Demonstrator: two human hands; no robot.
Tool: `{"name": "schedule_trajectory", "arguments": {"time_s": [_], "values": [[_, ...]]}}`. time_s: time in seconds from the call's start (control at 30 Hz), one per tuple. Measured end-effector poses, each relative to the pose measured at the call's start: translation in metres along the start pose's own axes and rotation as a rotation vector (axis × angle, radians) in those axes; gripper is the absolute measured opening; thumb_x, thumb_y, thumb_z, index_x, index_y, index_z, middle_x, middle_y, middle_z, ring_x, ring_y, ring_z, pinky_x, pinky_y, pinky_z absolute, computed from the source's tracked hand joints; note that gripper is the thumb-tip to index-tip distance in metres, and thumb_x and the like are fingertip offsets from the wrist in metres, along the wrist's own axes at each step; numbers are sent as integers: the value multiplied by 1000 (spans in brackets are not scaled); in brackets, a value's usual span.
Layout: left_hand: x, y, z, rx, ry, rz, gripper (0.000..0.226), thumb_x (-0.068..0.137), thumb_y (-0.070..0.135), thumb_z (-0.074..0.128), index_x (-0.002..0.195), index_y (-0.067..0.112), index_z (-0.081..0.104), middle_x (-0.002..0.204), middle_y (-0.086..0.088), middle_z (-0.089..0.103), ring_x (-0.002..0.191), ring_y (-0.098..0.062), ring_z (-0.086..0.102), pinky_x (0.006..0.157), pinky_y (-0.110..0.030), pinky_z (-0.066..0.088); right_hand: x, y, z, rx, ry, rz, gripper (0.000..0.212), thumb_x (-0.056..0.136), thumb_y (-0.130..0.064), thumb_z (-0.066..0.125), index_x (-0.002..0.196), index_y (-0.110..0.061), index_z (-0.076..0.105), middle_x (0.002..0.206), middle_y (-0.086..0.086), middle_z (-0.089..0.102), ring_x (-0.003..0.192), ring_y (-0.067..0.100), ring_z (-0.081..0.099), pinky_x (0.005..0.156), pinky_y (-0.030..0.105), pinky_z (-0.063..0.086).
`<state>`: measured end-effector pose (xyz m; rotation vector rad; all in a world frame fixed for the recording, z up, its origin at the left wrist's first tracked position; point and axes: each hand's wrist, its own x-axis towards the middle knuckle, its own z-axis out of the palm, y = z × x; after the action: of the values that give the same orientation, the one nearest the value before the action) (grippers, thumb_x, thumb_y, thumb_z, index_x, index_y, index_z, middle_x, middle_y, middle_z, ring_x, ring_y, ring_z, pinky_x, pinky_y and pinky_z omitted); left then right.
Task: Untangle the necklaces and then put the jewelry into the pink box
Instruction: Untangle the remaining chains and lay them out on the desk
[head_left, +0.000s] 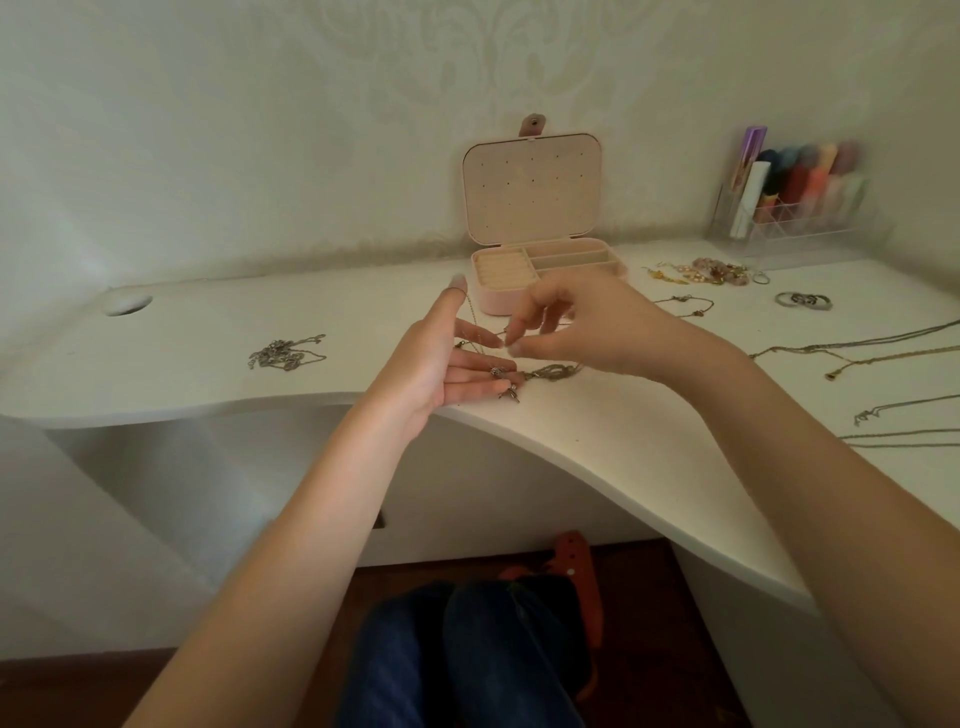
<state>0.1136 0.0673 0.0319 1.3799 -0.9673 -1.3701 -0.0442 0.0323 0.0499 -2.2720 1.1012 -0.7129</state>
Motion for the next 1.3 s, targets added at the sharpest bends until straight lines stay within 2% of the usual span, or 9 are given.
{"name": "schedule_trajectory", "arguments": {"time_s": [0.1,0.27,0.37,0.5,0.57,0.73,0.93,1.17,1.3], "values": [[0,1,0,10,11,-1,60,92,62,38,92,6,58,71,-17,72,64,-27,72,51,-26,57,0,-5,7,-12,-53,-82,6,76,-16,77,80,-20,74,86,5,64,73,25,59,67,31,48],[1,1,0,32,13,2,59,92,63,38,87,7,58,62,-12,70,58,-24,70,53,-28,58,2,1,16,-150,-65,-129,5,78,-20,75,81,-24,75,71,-11,55,65,8,48,63,27,40],[1,1,0,31,10,4,59,92,62,38,88,7,57,61,-11,70,57,-23,70,53,-28,59,4,4,18,-155,-52,-137,2,80,-21,73,78,-21,74,70,-9,58,63,6,47,61,25,39],[2,-1,-1,19,13,8,60,93,61,38,87,6,59,71,-16,72,63,-26,71,52,-27,58,3,7,14,-39,-4,-99,7,82,-15,70,76,-14,72,76,2,68,60,7,48,57,15,37],[2,-2,-2,8,9,11,61,93,60,37,87,4,60,78,-19,72,66,-27,72,52,-27,58,4,9,13,-32,9,-88,7,83,-14,69,77,-13,71,76,0,67,59,2,46,59,13,37],[1,-2,-2,9,-13,9,64,95,60,34,89,2,60,87,-24,71,67,-28,72,45,-24,53,4,8,10,19,58,-26,9,86,-16,66,77,-14,66,73,-5,61,60,3,47,57,8,38],[2,-2,-2,11,-10,1,64,95,59,34,94,0,60,87,-24,70,63,-28,71,45,-24,54,6,7,10,194,-5,133,12,95,-18,53,87,-11,60,76,-4,61,62,6,55,59,19,45],[1,-1,-2,1,-16,-7,64,95,59,34,95,0,59,87,-24,70,64,-28,71,47,-25,56,6,-1,9,633,-32,288,19,95,-12,46,79,-10,55,74,4,58,64,13,55,57,22,46],[2,-1,-3,-13,-12,-3,63,96,58,34,91,1,59,73,-18,71,62,-27,71,48,-24,56,7,-3,12,824,-28,306,24,94,-9,42,72,-11,54,66,4,57,64,15,55,59,23,46]]}}
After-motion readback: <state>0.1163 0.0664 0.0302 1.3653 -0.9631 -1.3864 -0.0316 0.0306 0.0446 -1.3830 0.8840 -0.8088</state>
